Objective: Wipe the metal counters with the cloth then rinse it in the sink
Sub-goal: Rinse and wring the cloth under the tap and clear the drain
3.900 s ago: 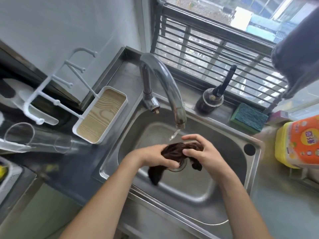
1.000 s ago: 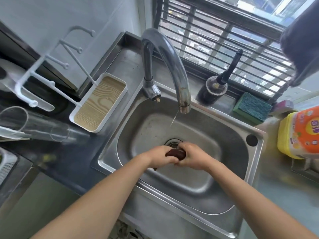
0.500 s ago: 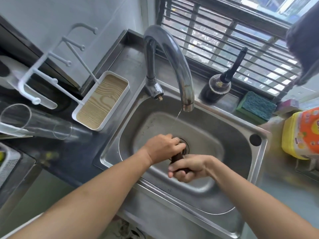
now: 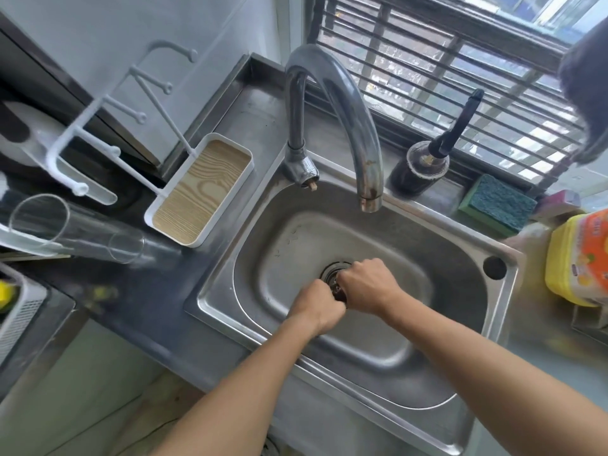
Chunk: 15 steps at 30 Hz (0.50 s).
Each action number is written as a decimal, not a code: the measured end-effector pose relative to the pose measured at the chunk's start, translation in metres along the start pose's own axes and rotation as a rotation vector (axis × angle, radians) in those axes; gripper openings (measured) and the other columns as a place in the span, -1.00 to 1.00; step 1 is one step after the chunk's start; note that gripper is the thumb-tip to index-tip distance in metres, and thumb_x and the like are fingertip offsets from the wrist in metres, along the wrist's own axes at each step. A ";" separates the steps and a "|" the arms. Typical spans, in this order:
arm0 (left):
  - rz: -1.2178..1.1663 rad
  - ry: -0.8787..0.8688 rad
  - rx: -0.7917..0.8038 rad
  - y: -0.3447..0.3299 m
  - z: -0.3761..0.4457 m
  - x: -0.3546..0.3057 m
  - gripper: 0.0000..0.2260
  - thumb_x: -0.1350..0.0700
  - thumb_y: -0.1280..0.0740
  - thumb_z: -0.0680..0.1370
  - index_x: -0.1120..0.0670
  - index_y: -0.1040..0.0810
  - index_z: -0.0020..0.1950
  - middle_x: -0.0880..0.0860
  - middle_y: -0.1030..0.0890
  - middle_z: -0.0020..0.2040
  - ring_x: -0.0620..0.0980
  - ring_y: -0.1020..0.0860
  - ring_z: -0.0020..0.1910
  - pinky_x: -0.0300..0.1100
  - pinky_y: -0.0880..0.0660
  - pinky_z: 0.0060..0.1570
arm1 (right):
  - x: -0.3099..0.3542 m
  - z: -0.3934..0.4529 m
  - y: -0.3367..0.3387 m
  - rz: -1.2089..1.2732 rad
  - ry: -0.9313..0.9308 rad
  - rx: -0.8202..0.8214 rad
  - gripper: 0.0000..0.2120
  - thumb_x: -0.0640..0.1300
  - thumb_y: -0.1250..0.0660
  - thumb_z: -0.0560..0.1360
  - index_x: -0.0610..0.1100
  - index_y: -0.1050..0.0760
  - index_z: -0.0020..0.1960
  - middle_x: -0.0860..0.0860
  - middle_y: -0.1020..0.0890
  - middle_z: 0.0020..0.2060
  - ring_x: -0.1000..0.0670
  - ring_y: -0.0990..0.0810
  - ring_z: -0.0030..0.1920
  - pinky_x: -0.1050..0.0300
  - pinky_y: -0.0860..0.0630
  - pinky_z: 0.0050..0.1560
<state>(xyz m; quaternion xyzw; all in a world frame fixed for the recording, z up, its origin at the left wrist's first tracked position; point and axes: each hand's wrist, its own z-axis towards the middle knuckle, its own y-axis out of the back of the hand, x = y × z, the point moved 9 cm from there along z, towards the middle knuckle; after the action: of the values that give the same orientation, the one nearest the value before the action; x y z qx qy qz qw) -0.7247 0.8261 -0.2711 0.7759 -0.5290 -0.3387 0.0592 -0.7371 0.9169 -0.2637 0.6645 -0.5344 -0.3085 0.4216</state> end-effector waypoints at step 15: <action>-1.007 0.255 0.649 -0.049 -0.028 -0.012 -0.47 -0.49 -0.19 0.45 -0.04 -0.32 -0.35 -0.13 -0.23 -0.49 -0.21 -0.16 -0.61 -0.39 0.05 -0.59 | -0.022 -0.019 0.037 0.144 0.039 -0.541 -0.84 -0.04 -0.28 0.35 -0.04 -0.47 -0.39 -0.01 -0.56 -0.54 -0.14 -0.55 -0.55 0.15 -0.34 -0.58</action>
<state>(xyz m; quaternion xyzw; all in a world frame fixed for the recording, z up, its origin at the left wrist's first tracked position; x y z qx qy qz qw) -0.6723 0.8508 -0.2662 0.9435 -0.1623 -0.0511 -0.2844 -0.7421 0.9401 -0.2232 0.4938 -0.4702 -0.3963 0.6148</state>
